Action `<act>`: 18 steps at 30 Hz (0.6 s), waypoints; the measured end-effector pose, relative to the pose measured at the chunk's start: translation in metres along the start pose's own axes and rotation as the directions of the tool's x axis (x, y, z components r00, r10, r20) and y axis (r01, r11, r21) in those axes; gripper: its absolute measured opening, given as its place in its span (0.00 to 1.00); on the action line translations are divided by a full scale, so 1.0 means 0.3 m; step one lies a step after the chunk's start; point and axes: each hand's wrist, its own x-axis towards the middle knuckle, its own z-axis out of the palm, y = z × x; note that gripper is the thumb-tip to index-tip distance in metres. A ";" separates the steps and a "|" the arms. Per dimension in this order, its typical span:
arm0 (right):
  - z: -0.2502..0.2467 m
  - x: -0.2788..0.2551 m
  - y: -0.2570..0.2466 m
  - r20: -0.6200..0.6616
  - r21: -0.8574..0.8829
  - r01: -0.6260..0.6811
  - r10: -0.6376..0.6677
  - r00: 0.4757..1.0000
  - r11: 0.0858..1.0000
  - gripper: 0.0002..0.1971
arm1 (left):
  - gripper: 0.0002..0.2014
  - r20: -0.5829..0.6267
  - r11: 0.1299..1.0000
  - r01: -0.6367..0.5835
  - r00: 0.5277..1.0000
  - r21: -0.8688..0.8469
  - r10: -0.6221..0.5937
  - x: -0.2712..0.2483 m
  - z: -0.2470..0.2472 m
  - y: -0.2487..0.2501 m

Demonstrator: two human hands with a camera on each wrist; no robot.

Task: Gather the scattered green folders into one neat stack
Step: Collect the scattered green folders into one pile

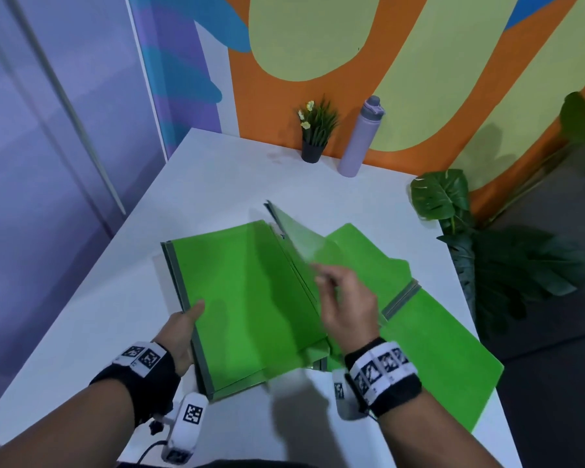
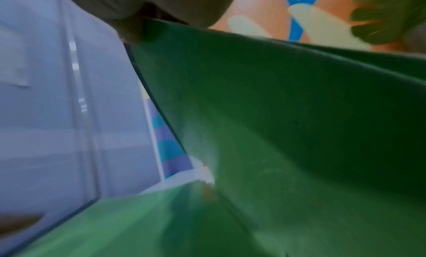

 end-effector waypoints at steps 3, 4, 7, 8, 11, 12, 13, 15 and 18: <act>0.042 -0.099 -0.044 0.082 0.041 0.304 -0.306 0.948 0.952 0.09 | 0.29 -0.064 0.997 -0.069 0.995 0.034 0.071 0.016 -0.038 -0.002; 0.047 -0.121 -0.057 0.114 0.034 0.381 -0.382 0.917 0.924 0.09 | 0.27 -0.080 0.995 -0.084 0.993 0.047 0.087 0.020 -0.050 -0.003; 0.045 -0.167 -0.080 0.232 0.009 0.515 -0.502 0.833 0.857 0.05 | 0.18 -0.103 0.994 -0.112 0.988 -0.002 0.111 0.024 -0.088 0.013; 0.047 -0.180 -0.075 0.279 0.009 0.528 -0.509 0.814 0.849 0.04 | 0.16 -0.120 0.993 -0.117 0.986 -0.020 0.114 0.006 -0.084 0.033; 0.068 -0.225 -0.058 0.507 0.071 0.412 -0.389 0.770 0.908 0.10 | 0.16 -0.113 0.993 -0.116 0.987 0.016 0.117 0.006 -0.105 0.046; 0.079 -0.246 -0.048 0.584 0.090 0.387 -0.363 0.726 0.918 0.12 | 0.16 -0.115 0.994 -0.098 0.988 0.050 0.103 0.025 -0.120 0.034; 0.089 -0.267 -0.037 0.630 0.104 0.410 -0.379 0.678 0.906 0.12 | 0.17 -0.112 0.993 -0.077 0.990 0.089 0.087 0.039 -0.131 0.019; 0.100 -0.294 -0.004 0.671 0.111 0.419 -0.379 0.638 0.901 0.12 | 0.17 -0.106 0.985 -0.056 0.992 0.163 0.074 0.109 -0.177 -0.039; 0.099 -0.279 0.089 0.616 -0.087 0.147 -0.063 0.785 0.985 0.15 | 0.15 -0.101 0.980 -0.031 0.993 0.198 0.052 0.098 -0.187 -0.077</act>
